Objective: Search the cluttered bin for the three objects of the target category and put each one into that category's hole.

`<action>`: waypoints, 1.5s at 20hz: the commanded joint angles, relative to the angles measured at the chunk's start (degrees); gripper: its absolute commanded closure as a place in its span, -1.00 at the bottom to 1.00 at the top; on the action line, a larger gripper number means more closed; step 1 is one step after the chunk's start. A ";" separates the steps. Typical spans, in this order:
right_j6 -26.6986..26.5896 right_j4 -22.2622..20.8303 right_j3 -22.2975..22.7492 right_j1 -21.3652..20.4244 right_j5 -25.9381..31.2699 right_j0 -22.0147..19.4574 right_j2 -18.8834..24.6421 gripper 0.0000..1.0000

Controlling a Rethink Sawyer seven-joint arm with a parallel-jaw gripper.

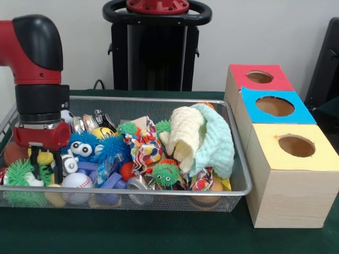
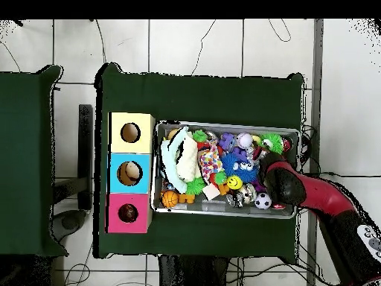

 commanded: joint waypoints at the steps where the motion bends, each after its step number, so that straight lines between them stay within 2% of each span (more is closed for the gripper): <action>1: -6.55 -2.86 5.62 8.68 8.16 -0.39 4.25 -1.00; 5: -6.53 -3.61 4.58 9.59 8.12 0.19 3.40 -1.00; 11: -5.95 -5.04 2.20 9.26 8.15 3.11 -0.33 -1.00; 16: -8.58 -4.62 3.12 10.69 9.46 0.38 2.61 -1.00; 21: -7.68 -4.03 3.20 10.60 9.68 0.66 2.12 -1.00; 22: -7.91 -4.37 3.27 10.66 9.29 0.50 2.29 1.00; 30: -7.85 -5.20 3.10 10.14 8.44 1.15 1.83 1.00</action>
